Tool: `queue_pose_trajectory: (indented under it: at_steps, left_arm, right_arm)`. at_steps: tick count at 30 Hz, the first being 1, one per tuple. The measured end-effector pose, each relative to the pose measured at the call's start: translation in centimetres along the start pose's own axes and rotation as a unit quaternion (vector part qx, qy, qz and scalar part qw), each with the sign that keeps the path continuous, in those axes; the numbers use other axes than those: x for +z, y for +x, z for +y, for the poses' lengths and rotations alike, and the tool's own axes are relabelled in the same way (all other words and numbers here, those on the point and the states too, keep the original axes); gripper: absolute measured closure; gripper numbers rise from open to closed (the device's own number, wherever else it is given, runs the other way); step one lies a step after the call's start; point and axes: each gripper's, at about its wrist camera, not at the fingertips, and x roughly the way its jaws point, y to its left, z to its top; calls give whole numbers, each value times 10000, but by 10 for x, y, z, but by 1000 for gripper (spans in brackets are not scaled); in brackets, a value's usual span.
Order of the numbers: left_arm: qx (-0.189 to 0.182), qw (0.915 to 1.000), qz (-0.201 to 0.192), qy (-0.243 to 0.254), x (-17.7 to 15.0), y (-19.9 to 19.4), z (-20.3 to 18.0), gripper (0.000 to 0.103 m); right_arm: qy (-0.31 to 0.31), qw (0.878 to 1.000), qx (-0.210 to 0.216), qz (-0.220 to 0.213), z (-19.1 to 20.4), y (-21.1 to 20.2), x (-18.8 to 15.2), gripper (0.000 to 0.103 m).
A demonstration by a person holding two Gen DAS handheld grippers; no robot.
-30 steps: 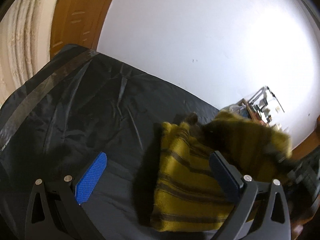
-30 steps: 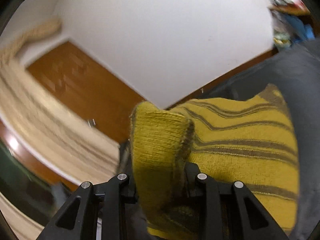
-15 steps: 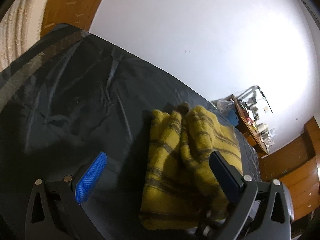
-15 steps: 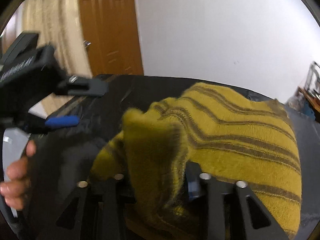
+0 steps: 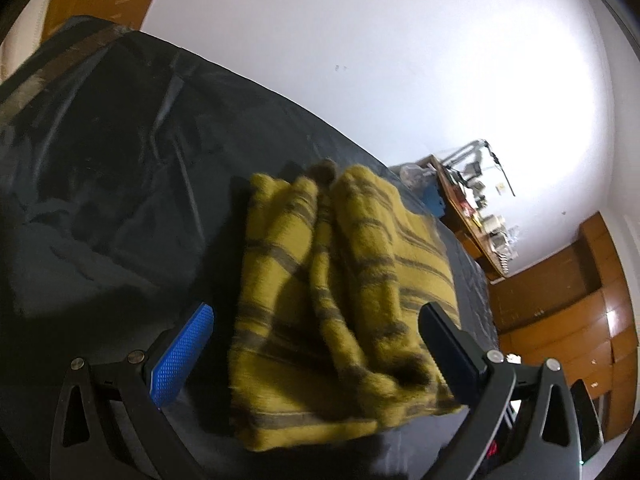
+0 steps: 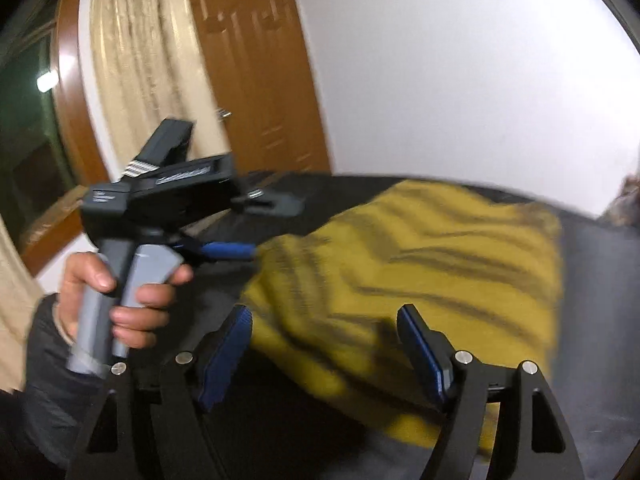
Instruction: Fold clothes
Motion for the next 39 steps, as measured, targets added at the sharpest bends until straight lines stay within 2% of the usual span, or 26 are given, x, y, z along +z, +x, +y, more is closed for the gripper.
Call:
queue_pose_trajectory:
  at_steps: [2, 5, 9, 15, 23, 26, 29, 31, 32, 33, 34, 35, 37, 39]
  left_arm:
    - [-101, 9999, 54, 31, -1, 1, -5, 0]
    - [-183, 9996, 207, 80, -3, 4, -13, 0]
    - [-220, 9988, 428, 93, -6, 9, -20, 0]
    - [-688, 9943, 811, -75, -9, 23, -30, 0]
    - [-537, 9897, 1328, 46, 12, 72, -50, 0]
    - [-562, 9881, 1425, -117, 25, 85, -45, 0]
    - [-745, 9871, 1401, -219, 33, 88, -41, 1]
    - [-860, 9867, 1371, -176, 36, 87, -43, 8]
    - [-836, 9871, 1357, -131, 37, 86, -43, 18]
    - [-752, 9879, 1356, -89, 38, 87, -43, 36]
    - [-651, 9884, 1368, -85, 40, 88, -41, 47]
    - [-565, 9887, 1382, -115, 41, 89, -37, 68]
    - [-453, 9890, 1397, -178, 43, 89, -29, 72]
    - [-513, 9896, 1329, -203, 44, 86, -26, 75]
  right_arm:
    - [-112, 9994, -329, -21, -9, -3, -3, 26]
    - [-37, 9985, -549, 67, -24, 7, -3, 26]
    - [12, 9989, -459, 19, -32, 9, -9, 26]
    - [226, 9992, -323, -45, -31, 5, -11, 26]
    - [379, 9991, -150, -124, -31, 5, -13, 26]
    - [411, 9990, -102, -144, -30, 1, -14, 26]
    - [416, 9990, -80, -154, -30, 2, -14, 26]
    - [399, 9990, -86, -164, -29, 3, -14, 26]
    - [394, 9990, -88, -169, -29, 3, -14, 26]
    - [398, 9990, -92, -173, -28, 3, -14, 26]
    - [405, 9990, -98, -175, -28, 4, -14, 26]
    - [411, 9989, -104, -178, -28, 4, -14, 26]
    - [428, 9989, -99, -186, -29, 4, -14, 26]
    - [437, 9988, -99, -198, -28, 4, -14, 26]
